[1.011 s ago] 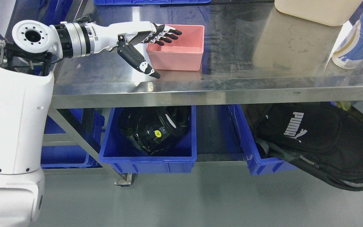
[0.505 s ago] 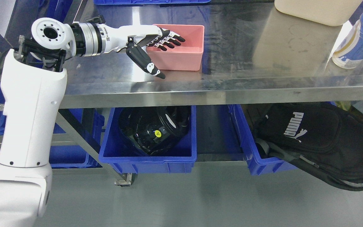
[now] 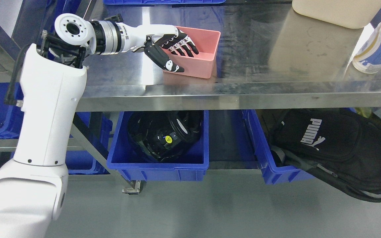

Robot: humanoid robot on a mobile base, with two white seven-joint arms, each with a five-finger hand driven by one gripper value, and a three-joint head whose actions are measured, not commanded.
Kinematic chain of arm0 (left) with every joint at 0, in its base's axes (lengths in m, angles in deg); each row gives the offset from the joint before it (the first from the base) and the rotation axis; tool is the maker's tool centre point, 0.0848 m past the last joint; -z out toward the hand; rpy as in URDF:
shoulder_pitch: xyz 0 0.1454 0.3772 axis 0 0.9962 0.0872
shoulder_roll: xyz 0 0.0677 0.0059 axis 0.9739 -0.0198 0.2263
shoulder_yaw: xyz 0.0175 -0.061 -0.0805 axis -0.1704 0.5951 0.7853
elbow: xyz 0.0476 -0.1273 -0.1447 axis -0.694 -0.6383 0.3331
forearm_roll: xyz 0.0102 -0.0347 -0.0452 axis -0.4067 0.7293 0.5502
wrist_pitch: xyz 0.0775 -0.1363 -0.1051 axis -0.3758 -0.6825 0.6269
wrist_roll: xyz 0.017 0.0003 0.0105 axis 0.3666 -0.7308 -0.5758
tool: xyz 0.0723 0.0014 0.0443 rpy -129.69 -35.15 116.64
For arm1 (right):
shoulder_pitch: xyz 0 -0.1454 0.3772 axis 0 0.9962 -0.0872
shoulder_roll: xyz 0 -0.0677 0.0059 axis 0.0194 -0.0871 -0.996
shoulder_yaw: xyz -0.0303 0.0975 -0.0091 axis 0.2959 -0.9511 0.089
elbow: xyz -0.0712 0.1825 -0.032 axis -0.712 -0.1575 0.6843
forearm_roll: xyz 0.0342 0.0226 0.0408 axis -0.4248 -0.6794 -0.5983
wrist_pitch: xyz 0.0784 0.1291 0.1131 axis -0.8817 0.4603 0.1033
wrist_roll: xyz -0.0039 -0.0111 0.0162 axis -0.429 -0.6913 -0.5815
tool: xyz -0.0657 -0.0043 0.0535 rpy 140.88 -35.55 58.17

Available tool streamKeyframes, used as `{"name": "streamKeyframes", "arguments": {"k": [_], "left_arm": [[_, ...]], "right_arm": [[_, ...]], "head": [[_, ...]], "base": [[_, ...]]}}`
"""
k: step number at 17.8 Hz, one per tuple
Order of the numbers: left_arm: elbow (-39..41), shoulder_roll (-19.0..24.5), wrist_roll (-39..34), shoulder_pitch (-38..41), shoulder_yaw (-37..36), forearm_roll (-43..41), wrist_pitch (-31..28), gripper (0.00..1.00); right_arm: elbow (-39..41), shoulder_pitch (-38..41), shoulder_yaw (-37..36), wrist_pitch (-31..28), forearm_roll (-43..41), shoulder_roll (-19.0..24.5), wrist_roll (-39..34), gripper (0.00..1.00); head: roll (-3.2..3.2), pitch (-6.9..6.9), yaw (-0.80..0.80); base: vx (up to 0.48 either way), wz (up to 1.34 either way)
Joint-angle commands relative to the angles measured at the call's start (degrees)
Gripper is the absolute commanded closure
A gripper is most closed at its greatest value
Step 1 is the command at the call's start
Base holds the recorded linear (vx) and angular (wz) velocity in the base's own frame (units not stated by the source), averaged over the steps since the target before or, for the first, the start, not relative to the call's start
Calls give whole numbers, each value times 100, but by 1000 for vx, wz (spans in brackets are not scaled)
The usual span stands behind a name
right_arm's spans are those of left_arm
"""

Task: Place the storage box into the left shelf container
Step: 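Hook the left hand fingers over the near rim of the pink box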

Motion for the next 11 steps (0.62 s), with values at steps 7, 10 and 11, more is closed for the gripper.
{"name": "streamKeyframes", "arguments": {"k": [7,10,11], "left_arm": [[-464,-531,112,16,973,-97,769,100],[-394,-566,94,-28,1140,-88,998,100],[-359,-558,94,-28,1184,-88,1068,100]], "right_arm": [[100,-106,0,-22,0,-100,-2,1],[100,-106,0,-22,0,-100,-2,1],[100,-106,0,-22,0,-100,-2,1]], "head": [[0,0,0],[0,0,0],[0,0,0]], "base": [[-3,18],[0,0],[0,0]]}}
